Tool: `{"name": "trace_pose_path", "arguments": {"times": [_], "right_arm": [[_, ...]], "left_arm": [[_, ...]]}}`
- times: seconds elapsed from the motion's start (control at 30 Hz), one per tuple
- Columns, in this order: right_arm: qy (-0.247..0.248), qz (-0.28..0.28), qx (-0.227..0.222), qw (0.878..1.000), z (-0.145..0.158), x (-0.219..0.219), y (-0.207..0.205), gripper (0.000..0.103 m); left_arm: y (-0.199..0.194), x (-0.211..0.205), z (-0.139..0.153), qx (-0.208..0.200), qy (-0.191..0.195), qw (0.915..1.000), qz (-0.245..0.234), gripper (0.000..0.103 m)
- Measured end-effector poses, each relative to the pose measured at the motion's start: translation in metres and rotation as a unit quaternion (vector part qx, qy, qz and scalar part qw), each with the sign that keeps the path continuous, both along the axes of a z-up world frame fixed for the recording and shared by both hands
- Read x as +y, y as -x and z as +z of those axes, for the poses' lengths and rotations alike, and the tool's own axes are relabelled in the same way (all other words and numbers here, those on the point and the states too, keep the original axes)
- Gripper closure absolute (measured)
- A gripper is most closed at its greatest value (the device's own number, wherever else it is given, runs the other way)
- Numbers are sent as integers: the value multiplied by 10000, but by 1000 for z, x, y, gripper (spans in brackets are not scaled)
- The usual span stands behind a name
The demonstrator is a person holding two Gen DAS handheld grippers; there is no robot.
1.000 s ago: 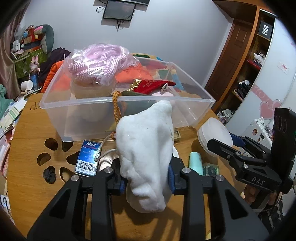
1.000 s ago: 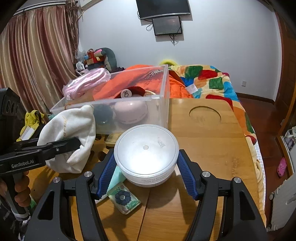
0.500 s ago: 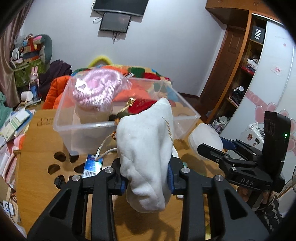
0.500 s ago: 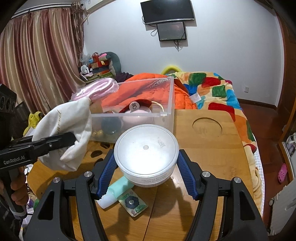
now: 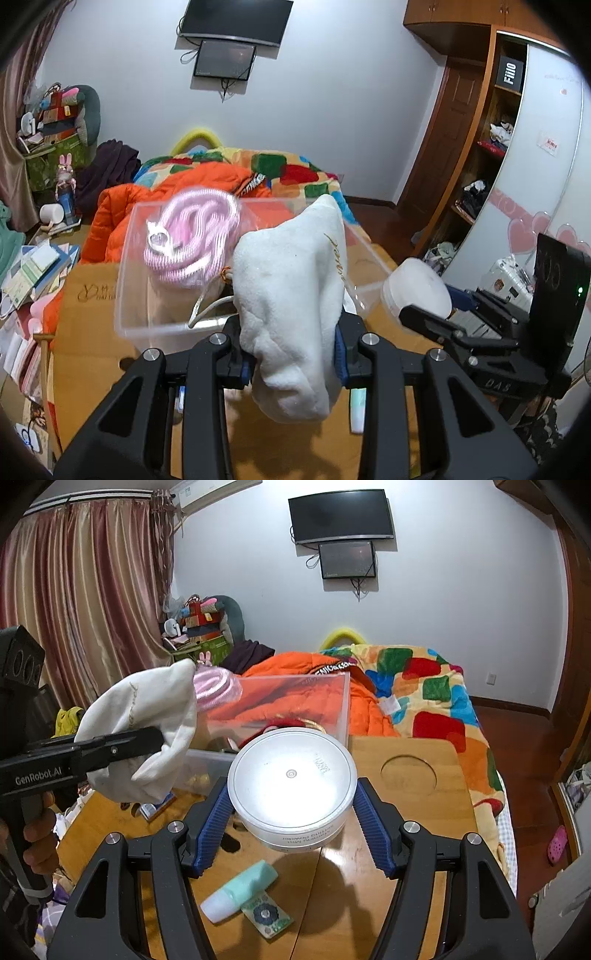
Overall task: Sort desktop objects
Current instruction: 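Lower the cloth bag into the clear box while the right tool places the white container beside it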
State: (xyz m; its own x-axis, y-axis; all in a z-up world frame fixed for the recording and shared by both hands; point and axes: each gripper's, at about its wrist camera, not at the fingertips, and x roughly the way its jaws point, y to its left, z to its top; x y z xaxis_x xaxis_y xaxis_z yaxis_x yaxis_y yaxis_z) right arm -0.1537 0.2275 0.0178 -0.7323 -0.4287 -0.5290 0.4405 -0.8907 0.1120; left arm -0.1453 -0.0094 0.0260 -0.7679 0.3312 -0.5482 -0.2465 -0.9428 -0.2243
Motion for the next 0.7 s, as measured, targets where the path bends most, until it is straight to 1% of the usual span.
{"name": "trace_pose_path", "arguments": {"times": [0.3,0.7], "right_arm": [[-105,56,111,9999,9,-11,15,41],[-207,126,59,9997,9,-24,46,41]], "left_arm": [[17,4,9,100,201,9997,-23,70],[51,-6,3,-3,166,9999,32,70]]}}
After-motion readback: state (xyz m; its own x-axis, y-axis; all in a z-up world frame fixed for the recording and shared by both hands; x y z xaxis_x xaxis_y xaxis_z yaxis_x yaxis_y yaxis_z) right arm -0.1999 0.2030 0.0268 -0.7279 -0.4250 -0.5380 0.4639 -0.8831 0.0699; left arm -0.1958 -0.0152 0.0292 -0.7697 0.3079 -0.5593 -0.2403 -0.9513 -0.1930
